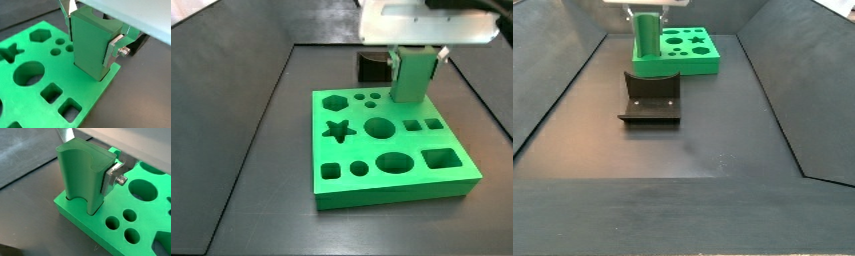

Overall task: Pick up the arch object. Move up. Place the arch object on the fixture. Regrasp the arch object. Rotate the arch object. Move to above the board. Insert the arch object.
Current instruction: Insert the arch object.

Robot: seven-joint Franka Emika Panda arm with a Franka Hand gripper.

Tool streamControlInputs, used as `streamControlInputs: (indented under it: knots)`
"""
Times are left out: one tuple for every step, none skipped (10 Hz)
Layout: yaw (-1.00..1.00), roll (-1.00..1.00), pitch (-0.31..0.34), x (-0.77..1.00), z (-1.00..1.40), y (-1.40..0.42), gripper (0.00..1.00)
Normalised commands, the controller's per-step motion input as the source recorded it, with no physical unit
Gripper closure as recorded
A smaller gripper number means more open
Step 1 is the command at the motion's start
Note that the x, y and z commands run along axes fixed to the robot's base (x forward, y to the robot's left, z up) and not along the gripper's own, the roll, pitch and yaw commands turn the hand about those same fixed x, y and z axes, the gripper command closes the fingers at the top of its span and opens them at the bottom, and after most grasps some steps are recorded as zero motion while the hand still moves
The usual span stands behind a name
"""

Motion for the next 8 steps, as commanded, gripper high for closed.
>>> streamControlInputs:
  knots:
    - [0.20,-0.02,0.000,0.10,-0.27,-0.12,1.00]
    - [0.23,0.00,0.000,0.11,-0.35,-0.09,1.00]
    - [0.15,0.00,0.000,0.15,-0.47,-0.11,1.00]
    - [0.07,0.00,0.000,0.18,-0.53,-0.10,1.00]
    - [0.00,0.03,0.000,0.22,-0.51,-0.09,1.00]
    - [-0.06,0.03,0.000,0.20,-0.48,-0.03,1.00]
    - [-0.13,0.00,0.000,0.04,-0.17,0.00,1.00]
    - [0.00,0.00,0.000,0.00,0.00,0.00,1.00]
